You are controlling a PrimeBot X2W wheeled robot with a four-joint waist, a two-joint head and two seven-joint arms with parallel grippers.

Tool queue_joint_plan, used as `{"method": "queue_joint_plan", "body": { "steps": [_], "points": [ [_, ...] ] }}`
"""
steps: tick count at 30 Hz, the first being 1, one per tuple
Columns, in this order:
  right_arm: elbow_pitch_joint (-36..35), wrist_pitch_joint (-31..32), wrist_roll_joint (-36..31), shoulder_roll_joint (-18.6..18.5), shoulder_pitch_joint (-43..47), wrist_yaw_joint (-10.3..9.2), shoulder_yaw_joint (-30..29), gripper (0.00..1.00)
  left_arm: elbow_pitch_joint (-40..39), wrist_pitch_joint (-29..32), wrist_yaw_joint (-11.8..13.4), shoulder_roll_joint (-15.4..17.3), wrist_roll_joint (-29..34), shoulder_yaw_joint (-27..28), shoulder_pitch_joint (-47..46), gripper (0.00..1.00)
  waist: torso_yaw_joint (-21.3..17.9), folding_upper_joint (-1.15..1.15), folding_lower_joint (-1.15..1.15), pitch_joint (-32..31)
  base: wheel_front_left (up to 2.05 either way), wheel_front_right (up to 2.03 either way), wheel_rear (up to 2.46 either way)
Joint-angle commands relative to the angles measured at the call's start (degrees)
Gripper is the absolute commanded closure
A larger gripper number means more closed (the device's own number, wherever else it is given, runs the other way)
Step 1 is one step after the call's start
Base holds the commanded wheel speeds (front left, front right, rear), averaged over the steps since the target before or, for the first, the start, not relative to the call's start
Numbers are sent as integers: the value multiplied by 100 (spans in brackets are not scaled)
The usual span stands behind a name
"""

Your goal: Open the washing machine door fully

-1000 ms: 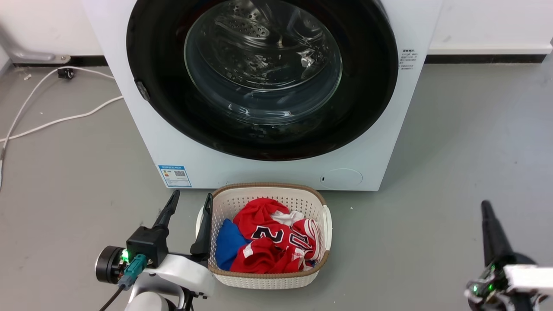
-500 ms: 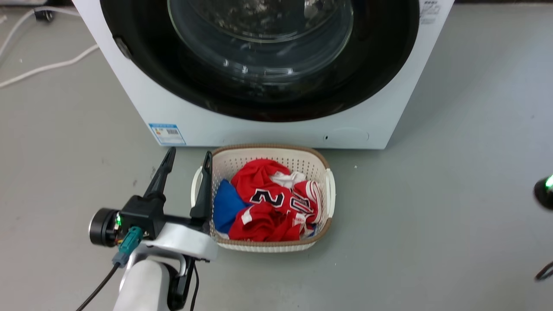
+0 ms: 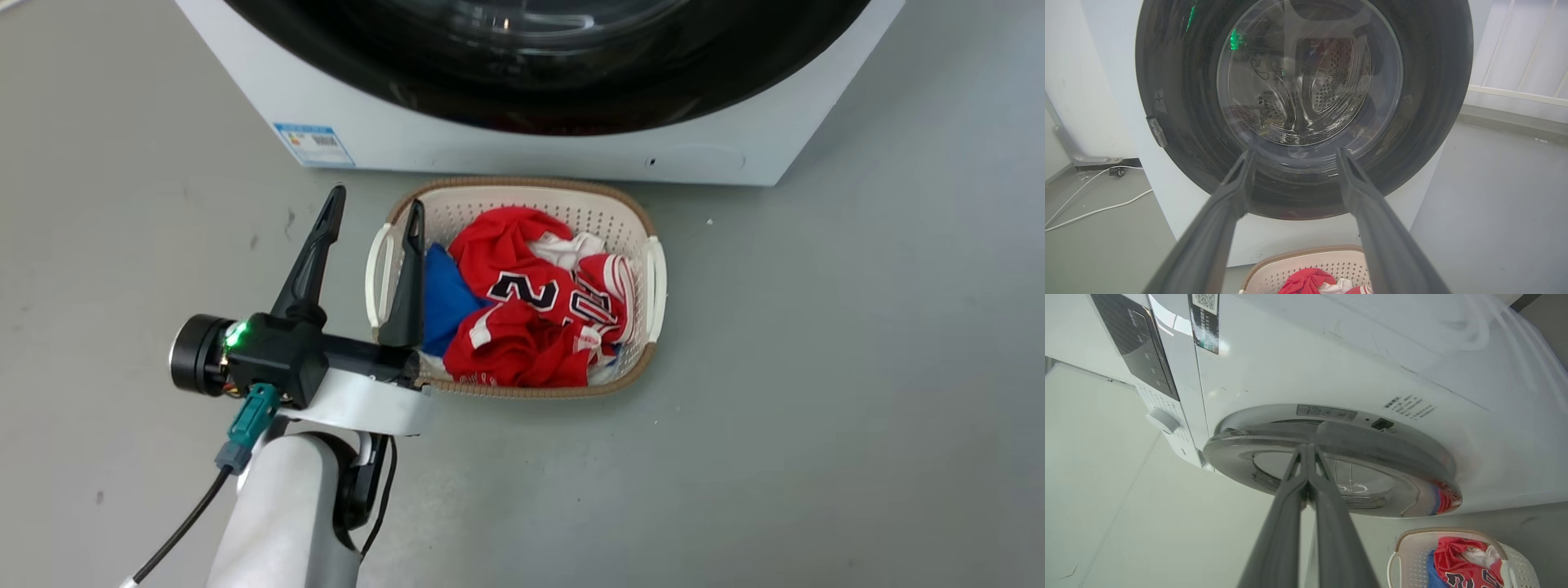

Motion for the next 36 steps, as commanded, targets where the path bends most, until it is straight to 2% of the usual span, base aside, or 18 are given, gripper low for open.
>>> {"method": "queue_joint_plan", "body": {
  "steps": [1,6,12,16,24,36],
  "points": [
    [134,57,6,-72,-296,2,198,100,-50,-15,47,-13,8,-49,-95,0,84,0,-1,198,0,0,0],
    [731,249,-110,-135,-1352,2,1067,100,-171,-15,189,-13,-145,-234,-221,0,189,0,-1,475,0,0,0],
    [1371,360,-244,149,-2460,2,1833,100,-275,-15,320,-13,-204,-431,-381,0,281,0,-1,811,0,0,0],
    [1663,422,-276,291,-2980,2,2135,100,-300,-15,373,-12,-230,-542,-483,0,337,0,-1,953,0,0,0],
    [2111,569,-368,513,-3556,2,2652,100,-320,-15,451,-12,-296,-650,-577,0,371,0,-1,1132,0,0,0],
    [2218,1514,-226,477,-3766,2,3214,100,-258,-15,445,-13,-324,-652,-645,0,364,0,-1,1123,0,0,0]
  ]
}}
